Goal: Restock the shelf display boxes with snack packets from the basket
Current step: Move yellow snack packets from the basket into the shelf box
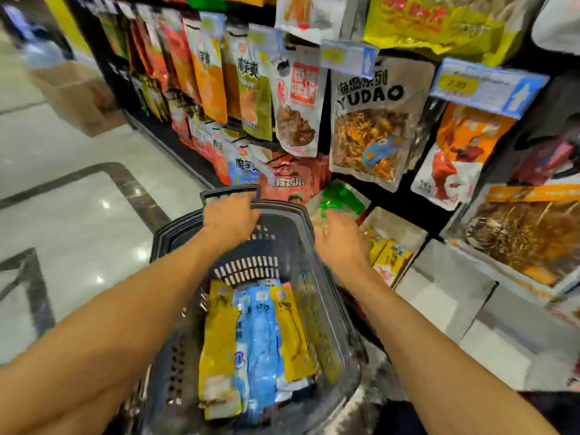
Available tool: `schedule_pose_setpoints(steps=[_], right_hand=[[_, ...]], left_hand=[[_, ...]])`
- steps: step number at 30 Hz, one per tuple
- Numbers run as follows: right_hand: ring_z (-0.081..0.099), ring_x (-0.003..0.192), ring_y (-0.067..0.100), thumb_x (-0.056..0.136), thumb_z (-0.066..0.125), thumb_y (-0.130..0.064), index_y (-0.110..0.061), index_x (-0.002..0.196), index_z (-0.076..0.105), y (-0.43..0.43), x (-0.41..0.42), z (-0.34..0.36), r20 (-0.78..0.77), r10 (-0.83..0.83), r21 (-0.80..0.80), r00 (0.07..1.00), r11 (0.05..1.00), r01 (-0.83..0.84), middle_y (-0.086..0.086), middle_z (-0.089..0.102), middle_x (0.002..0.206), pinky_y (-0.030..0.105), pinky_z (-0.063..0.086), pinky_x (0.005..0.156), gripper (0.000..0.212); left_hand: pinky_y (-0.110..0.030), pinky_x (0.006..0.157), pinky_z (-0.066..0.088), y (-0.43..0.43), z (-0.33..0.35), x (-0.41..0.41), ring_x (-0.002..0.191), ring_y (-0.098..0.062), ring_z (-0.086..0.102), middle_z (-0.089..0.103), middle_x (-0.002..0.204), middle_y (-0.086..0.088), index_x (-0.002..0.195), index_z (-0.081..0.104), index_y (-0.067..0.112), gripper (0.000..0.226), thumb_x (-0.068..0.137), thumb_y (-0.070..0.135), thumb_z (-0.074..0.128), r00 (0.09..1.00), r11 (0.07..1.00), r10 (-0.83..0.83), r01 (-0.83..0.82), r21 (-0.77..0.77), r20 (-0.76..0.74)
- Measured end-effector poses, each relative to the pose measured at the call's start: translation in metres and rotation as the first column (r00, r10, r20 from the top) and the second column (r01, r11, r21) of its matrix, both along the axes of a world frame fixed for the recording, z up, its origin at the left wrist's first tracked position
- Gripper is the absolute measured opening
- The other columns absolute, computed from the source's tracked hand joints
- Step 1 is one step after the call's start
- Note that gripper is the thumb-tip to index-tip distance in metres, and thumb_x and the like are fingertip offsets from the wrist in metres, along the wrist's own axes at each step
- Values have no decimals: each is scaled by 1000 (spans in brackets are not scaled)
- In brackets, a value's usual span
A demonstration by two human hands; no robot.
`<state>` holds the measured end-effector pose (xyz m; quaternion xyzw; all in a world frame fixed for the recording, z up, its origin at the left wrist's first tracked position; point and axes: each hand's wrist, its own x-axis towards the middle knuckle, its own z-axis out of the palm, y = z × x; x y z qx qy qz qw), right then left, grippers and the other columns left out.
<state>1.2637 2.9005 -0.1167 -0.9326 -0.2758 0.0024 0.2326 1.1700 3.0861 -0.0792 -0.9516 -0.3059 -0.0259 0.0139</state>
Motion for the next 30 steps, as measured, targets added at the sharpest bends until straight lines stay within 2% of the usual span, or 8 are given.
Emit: schedule_pose_setpoints(steps=[3, 6, 10, 17, 21, 23, 25, 30], right_hand=[[58, 112, 33, 93, 51, -33, -15, 130, 53, 23, -45, 0, 56, 136, -54, 989, 990, -133, 12, 62, 120, 40, 48, 88, 41], [55, 117, 34, 95, 49, -31, -12, 135, 47, 36, -79, -33, -107, 193, -147, 975, 967, -208, 13, 57, 127, 42, 48, 91, 45], [53, 120, 35, 95, 50, -25, -12, 140, 41, 34, -104, -95, -369, 115, -296, 922, 926, -234, 14, 52, 134, 44, 47, 93, 47], [56, 115, 36, 94, 49, -20, -18, 148, 24, 38, -106, -183, -516, -10, -435, 856, 864, -252, 14, 54, 129, 43, 49, 88, 60], [55, 116, 37, 93, 52, -22, -17, 147, 22, 46, -100, -225, -569, -87, -473, 818, 848, -239, 16, 52, 129, 43, 50, 88, 62], [54, 117, 38, 92, 54, -21, -17, 147, 19, 47, -99, -241, -601, -131, -469, 789, 857, -215, 17, 53, 130, 43, 49, 90, 66], [54, 118, 37, 92, 56, -20, -20, 152, 6, 44, -100, -254, -636, -164, -463, 754, 863, -202, 17, 52, 133, 42, 48, 91, 78], [53, 119, 39, 90, 61, -17, -24, 153, 0, 41, -103, -272, -631, -187, -458, 753, 873, -167, 22, 37, 141, 43, 47, 94, 88]], left_hand=[[-47, 91, 49, 21, -20, -60, 113, -37, 58, 60, 125, -15, 124, 54, 13, 44, 94, 46, 48, 993, 991, 100, -105, -77, -63], [-45, 92, 49, 22, -60, -101, 115, -35, 57, 58, 128, -13, 127, 53, 14, 46, 93, 46, 49, 979, 974, 147, -169, -154, -141], [-44, 93, 47, 2, -125, -121, 117, -31, 56, 57, 130, -10, 132, 49, 12, 45, 97, 41, 46, 962, 954, 128, -186, -236, -239], [-38, 95, 45, -13, -232, -124, 121, -28, 54, 53, 134, -12, 134, 41, 3, 43, 98, 25, 45, 887, 870, 216, -365, -331, -409], [-40, 113, 29, -12, -276, -117, 143, -38, 23, 15, 155, -27, 149, 10, -8, 67, 97, 23, 40, 805, 800, 255, -487, -350, -535], [-46, 120, 10, -16, -288, -111, 147, -45, -3, -11, 155, -34, 149, -7, -10, 76, 100, 25, 38, 760, 779, 250, -526, -341, -601], [-49, 121, 0, -20, -297, -106, 144, -48, -15, -21, 152, -35, 148, -15, -9, 81, 100, 29, 38, 736, 772, 263, -548, -321, -624], [-47, 120, 9, -20, -303, -99, 147, -44, 1, 0, 157, -32, 150, -7, -9, 88, 98, 47, 37, 758, 825, 250, -492, -277, -602]])
